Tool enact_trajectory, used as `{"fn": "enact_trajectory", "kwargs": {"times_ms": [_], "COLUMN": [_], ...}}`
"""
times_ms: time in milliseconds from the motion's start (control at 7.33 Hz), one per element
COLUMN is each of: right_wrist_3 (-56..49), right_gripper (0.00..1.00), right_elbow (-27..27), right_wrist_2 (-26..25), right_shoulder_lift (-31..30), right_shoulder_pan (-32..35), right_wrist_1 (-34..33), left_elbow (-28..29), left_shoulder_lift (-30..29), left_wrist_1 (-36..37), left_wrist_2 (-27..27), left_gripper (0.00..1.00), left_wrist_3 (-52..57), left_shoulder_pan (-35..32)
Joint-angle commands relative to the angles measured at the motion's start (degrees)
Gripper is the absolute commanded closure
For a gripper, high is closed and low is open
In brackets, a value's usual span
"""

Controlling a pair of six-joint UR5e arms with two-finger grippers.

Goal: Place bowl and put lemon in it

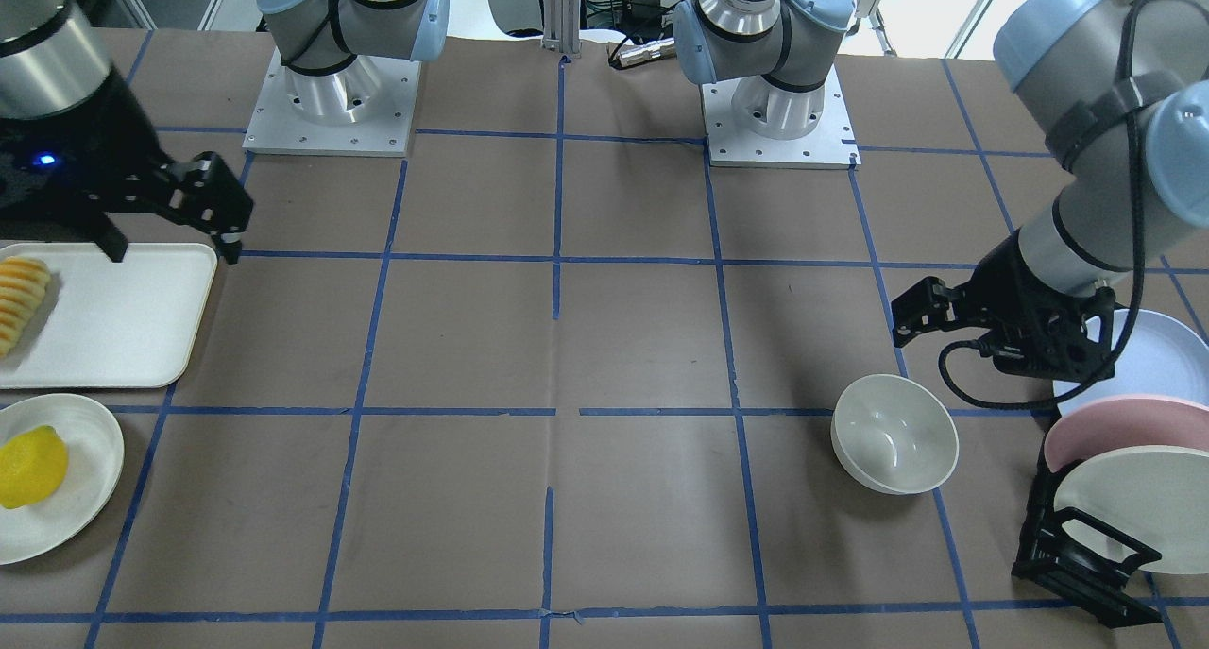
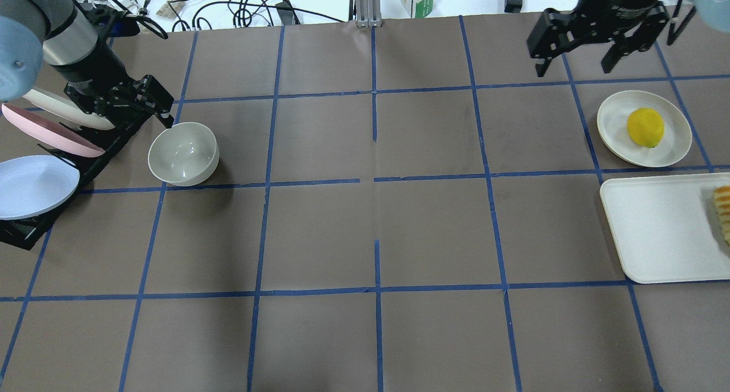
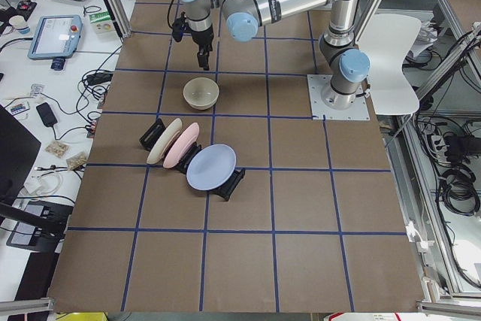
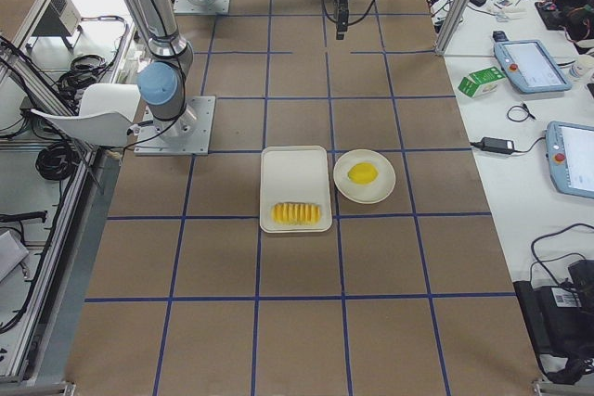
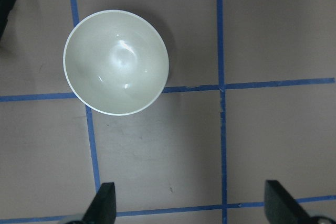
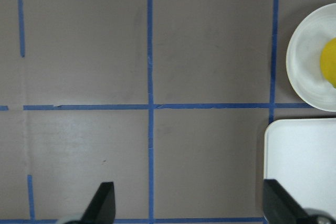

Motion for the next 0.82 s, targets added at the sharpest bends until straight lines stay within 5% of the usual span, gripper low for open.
{"fn": "enact_trajectory", "kwargs": {"times_ms": [0,682], "right_wrist_3": [-15.0,-31.1], "right_gripper": [0.00,0.00], "right_elbow": [0.5,0.6], "right_wrist_2": [0.4,0.2], "right_shoulder_lift": [2.8,23.1], "right_shoulder_pan": [-10.6,-18.7], "right_wrist_1": [0.1,-20.7], "left_elbow": [-3.7,-5.0], "left_shoulder_lift": [-4.2,-12.0], "left_wrist_1": [7.4,18.5], "left_wrist_2": [0.0,-0.2], "left_gripper": [0.00,0.00], "left_wrist_3": [7.3,7.3], "left_shoulder_pan": [4.4,4.6]}}
